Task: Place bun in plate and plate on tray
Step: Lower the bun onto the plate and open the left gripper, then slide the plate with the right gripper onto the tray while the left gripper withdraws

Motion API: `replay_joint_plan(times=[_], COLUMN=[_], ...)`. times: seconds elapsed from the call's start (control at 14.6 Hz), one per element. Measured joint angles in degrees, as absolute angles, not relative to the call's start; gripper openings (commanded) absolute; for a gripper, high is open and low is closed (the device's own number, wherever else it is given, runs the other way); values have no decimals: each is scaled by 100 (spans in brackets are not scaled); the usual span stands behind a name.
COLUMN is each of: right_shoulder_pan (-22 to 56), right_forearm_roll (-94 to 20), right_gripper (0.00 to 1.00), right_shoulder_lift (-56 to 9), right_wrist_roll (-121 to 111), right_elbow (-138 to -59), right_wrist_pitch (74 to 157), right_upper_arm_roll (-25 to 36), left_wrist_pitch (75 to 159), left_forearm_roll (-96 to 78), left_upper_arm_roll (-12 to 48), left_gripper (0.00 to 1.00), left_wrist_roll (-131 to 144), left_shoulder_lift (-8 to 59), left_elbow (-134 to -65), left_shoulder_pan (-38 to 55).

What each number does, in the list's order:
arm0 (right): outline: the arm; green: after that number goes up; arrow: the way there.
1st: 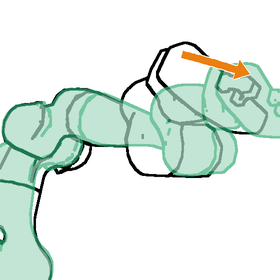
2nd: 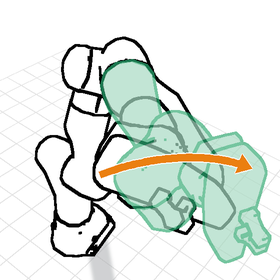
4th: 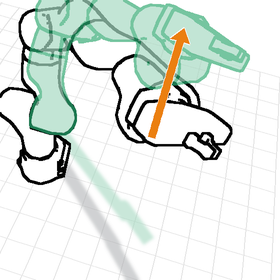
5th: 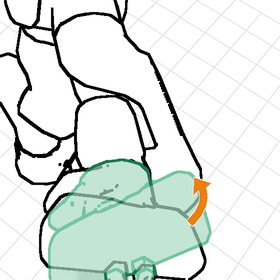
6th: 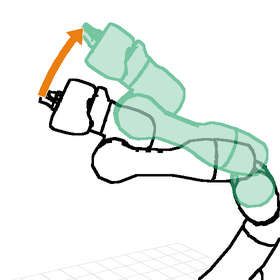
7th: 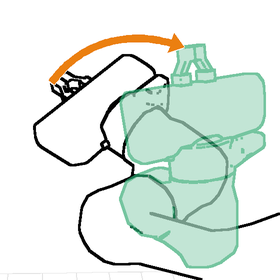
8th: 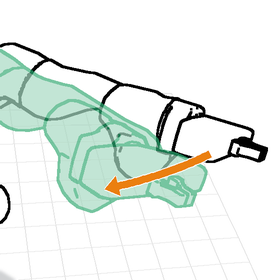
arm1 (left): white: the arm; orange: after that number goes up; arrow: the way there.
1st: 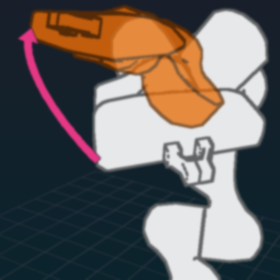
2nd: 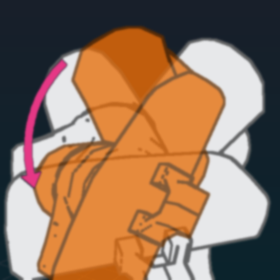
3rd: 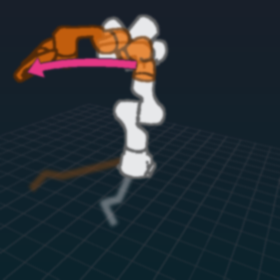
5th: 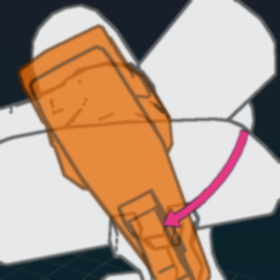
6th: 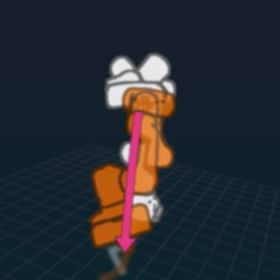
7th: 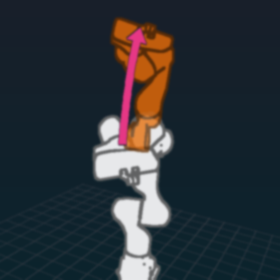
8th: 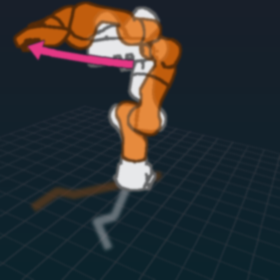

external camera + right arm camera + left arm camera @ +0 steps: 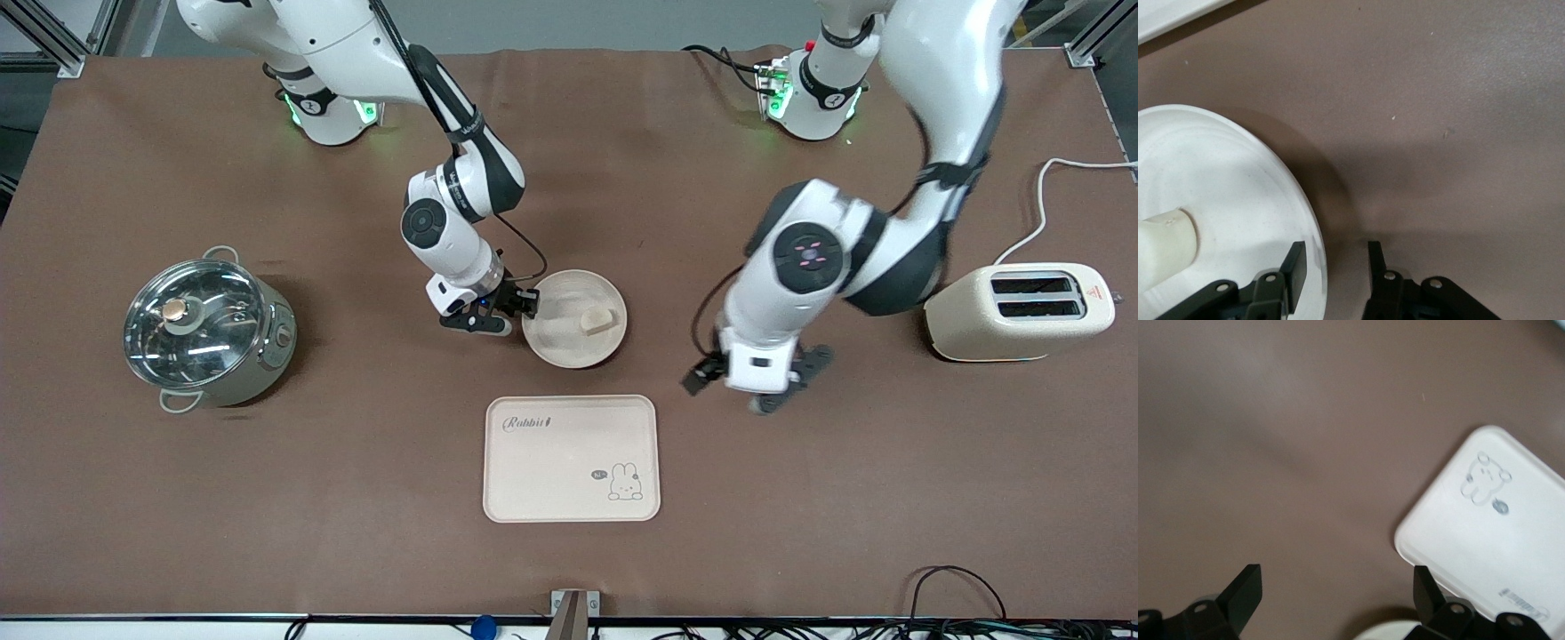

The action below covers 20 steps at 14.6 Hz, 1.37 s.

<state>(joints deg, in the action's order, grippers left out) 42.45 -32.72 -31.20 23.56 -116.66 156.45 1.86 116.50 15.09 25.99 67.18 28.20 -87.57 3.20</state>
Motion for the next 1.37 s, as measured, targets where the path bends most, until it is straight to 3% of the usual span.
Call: replay_joint_plan(times=[0.27,0.75,1.1,1.37], right_shoulder_pan=[4248,4221,3855,3513], right_forearm_roll=[-3275,-3299,-3301,-3302], right_gripper=[4,1,1,1], right_shoulder_lift=[-3120,-2997,-2746,-3083], right_wrist_roll=[2661,2947,3240,3351], right_elbow=[-11653,-11474,-10913,-10079], right_wrist_pitch=[15640,15153,14688,14615], right_upper_arm_roll=[185,249,319,329], left_wrist_pitch=[11059,9974,9318,9127], left_forearm_roll=[1565,1330,747,443], left_upper_arm_roll=[2585,2461,1118,871], left_gripper=[100,100,100,100], left_wrist_roll=[4967,2620,1219,670], left_shoulder_lift=[2187,996,371,-37], left_elbow=[-8719,-8710,-8767,-9068], left_shoulder_pan=[-375,-907,-215,-158])
